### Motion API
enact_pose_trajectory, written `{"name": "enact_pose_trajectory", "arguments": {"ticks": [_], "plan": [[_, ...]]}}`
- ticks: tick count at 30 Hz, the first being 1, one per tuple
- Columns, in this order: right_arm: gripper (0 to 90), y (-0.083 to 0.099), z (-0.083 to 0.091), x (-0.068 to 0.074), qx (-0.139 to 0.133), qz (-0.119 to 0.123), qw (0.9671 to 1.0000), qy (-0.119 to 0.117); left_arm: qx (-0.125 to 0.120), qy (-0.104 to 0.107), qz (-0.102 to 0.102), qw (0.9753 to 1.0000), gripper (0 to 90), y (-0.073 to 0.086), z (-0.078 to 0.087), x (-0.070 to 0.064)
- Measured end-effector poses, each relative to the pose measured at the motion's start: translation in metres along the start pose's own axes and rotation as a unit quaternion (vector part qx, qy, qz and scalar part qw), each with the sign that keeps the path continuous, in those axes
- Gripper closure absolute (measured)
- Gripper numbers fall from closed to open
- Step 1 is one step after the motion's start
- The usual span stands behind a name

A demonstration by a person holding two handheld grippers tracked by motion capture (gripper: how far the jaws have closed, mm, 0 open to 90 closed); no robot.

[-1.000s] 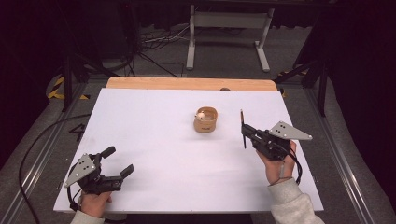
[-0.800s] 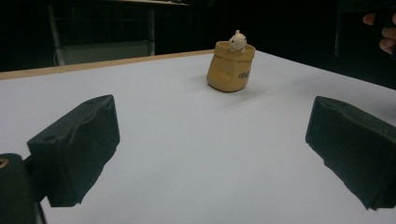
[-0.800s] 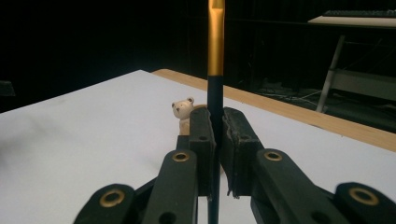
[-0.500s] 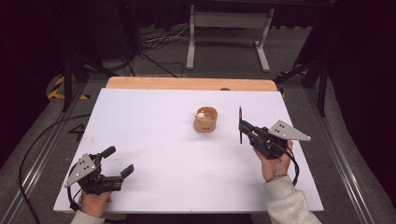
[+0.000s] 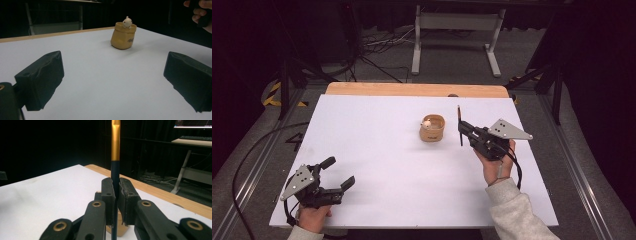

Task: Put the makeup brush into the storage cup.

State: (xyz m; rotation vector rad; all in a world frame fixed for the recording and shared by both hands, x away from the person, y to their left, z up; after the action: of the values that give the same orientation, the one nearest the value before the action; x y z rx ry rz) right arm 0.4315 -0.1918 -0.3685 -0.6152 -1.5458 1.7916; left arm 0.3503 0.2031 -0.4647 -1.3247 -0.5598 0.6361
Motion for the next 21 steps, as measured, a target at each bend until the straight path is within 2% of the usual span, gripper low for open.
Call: {"name": "enact_pose_trajectory", "arguments": {"ticks": [21], "plan": [[83.1, -0.017, -0.039, -0.005, -0.01, -0.002, 0.9999, -0.004, 0.0, 0.003, 0.002, 1.0, 3.7, 0.0, -0.001, 0.0]]}}
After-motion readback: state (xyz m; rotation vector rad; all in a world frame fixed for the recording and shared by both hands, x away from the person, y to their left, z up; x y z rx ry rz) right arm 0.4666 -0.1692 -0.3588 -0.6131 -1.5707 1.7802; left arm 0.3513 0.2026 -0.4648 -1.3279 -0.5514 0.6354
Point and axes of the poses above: each handheld gripper's, and its own axes: z roughly backward along the jaws, y roughly out of its underside, x roughly to its left, the point moved 7 cm from there along -z, roughly forward along the jaws, and after that the axes turned 7 degrees about -z, right-handed, at the moved point
